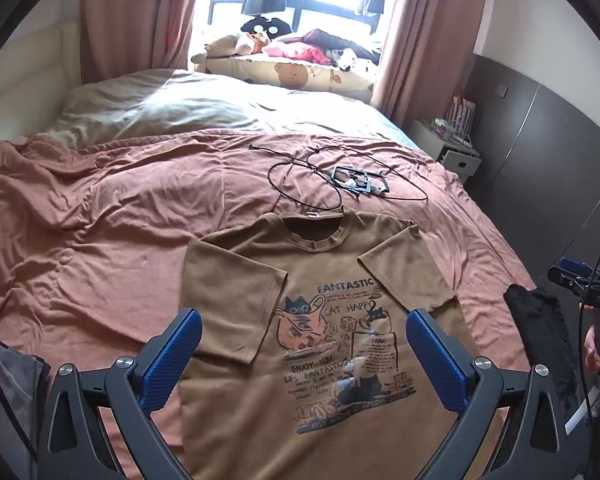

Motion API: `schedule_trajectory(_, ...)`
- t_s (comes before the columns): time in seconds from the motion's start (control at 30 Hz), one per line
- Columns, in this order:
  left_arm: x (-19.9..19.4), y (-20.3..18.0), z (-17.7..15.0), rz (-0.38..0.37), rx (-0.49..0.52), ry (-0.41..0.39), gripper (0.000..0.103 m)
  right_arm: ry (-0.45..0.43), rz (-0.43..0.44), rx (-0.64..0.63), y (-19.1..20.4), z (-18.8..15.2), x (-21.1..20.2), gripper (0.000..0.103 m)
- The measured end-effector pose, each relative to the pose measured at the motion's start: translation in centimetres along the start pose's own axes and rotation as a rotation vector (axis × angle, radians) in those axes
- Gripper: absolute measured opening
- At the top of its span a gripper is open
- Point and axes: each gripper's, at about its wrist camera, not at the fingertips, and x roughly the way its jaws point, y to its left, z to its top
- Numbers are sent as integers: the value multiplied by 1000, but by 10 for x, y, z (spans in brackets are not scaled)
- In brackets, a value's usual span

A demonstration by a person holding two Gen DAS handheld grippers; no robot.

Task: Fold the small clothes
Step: 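Move both tools to the shirt's hem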

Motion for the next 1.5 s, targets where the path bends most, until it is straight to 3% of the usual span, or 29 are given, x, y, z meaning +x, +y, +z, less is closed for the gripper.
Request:
schedule_trajectory(0.47, -91, 43, -83, -5, -74, -78, 103, -44, 22, 35, -15, -87, -66, 103)
schedule_trajectory(0.77, -122, 64, -146, 7, -102, -96, 102, -69, 27, 65, -27, -139, -90, 103)
schedule_trajectory(0.93, -135, 70, -184, 29, -96, -98, 100, -83, 14, 67, -29, -170, -99, 103)
schedule_trajectory(1.5, -138, 113, -315, 23, -282, -68, 95, -25, 70, 143, -39, -246, -94, 103)
